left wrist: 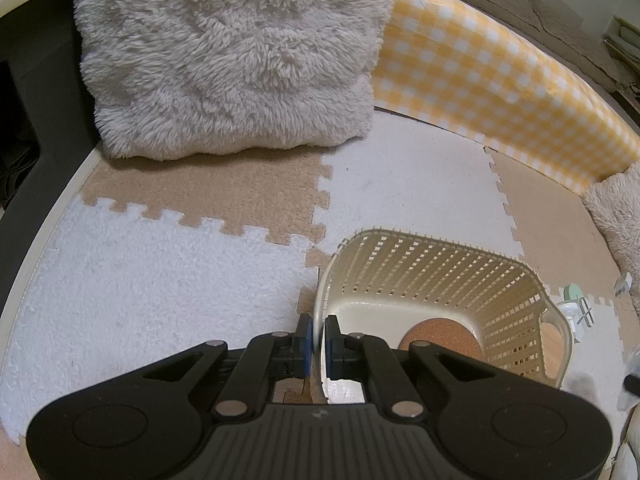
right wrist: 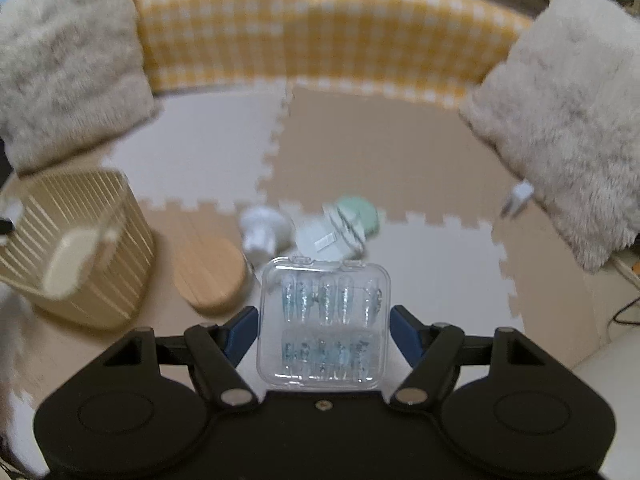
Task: Organize rigid objects
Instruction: 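Carry the clear plastic box into the basket and open the right gripper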
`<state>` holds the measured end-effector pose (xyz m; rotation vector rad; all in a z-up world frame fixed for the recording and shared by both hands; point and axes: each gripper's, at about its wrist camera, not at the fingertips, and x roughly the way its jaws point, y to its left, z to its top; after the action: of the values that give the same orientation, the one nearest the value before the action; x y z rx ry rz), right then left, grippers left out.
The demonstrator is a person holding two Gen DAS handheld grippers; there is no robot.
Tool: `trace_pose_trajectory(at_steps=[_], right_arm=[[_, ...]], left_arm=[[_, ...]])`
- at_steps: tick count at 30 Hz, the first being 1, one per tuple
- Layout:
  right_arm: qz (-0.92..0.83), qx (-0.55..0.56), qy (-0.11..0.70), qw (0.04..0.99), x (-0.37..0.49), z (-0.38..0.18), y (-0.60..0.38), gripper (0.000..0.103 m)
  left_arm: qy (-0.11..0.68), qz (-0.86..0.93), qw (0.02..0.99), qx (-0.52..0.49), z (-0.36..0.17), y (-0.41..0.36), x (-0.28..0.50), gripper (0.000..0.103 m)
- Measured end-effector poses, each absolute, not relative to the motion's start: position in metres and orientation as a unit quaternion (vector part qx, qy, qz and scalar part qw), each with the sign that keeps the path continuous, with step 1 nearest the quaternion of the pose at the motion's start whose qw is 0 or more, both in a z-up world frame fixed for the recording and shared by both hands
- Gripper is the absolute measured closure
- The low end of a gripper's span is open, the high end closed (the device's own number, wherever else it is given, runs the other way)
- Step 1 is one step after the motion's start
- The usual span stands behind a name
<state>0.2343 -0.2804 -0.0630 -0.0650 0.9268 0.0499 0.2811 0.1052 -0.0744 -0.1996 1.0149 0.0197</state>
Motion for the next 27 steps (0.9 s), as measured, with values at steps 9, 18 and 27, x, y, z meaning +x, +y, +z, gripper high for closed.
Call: trace_pose_trajectory(at_steps=[9,18,27], right_arm=[[0.078,0.006,0.382,0.921,0.235,-0.019,-0.235,0.030],[0.134,0.027,0.388,0.912,0.254,-0.024,-0.159,0.030],[0.151,0.022,0.446,0.882,0.267,-0.057,-0.100,0.030]], left_arm=[[0.485,0.009,0.869,-0.097,-0.074,0.105,0.281,0.097],[0.486,0.007,0.868,-0.102,-0.074,0.107,0.281,0.097],[0.486,0.006,0.868,-0.106,-0.075,0.109,0.282,0.097]])
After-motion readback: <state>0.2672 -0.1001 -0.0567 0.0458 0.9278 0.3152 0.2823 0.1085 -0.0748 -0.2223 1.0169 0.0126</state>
